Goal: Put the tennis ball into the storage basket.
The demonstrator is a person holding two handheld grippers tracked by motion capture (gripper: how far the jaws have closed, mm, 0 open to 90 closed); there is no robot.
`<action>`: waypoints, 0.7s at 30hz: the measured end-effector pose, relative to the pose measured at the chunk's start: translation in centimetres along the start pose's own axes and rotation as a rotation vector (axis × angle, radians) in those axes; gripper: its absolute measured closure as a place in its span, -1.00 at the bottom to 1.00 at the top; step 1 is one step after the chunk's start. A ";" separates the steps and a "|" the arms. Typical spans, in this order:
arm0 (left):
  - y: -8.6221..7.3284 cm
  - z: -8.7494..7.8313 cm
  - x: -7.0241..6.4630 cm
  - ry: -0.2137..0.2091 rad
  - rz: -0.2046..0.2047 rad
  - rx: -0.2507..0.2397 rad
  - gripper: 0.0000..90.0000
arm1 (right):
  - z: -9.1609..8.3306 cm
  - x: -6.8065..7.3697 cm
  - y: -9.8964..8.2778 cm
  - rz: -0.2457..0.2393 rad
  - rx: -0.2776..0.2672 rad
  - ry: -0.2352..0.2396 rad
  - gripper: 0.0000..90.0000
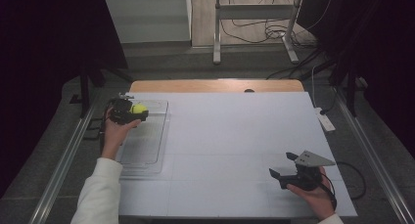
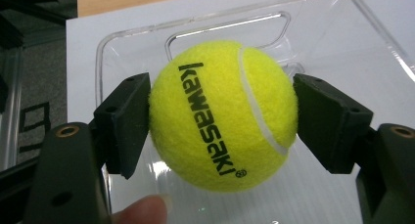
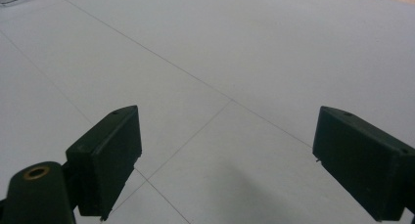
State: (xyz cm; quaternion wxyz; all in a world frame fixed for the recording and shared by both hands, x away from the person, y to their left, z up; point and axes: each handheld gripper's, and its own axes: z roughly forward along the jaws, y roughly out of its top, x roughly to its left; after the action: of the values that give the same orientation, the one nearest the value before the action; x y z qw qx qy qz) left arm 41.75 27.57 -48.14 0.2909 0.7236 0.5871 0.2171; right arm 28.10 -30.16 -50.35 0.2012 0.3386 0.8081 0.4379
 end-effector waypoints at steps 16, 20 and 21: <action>-0.1 1.7 -0.2 0.021 0.006 0.065 -0.41 | 0.1 0.0 0.0 0.004 0.004 0.000 -0.75; -0.2 2.1 -0.3 0.032 0.011 0.074 -0.41 | 0.1 0.0 0.0 0.004 0.004 0.000 -0.75; -0.1 2.2 -0.3 0.035 0.012 0.076 -0.41 | 0.1 0.0 0.0 0.004 0.004 0.000 -0.75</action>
State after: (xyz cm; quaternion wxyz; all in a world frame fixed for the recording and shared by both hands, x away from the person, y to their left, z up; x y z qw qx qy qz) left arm 43.00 26.96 -49.83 0.2517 0.7337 0.5956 0.2089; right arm 28.14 -30.16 -50.43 0.1997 0.3406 0.8083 0.4367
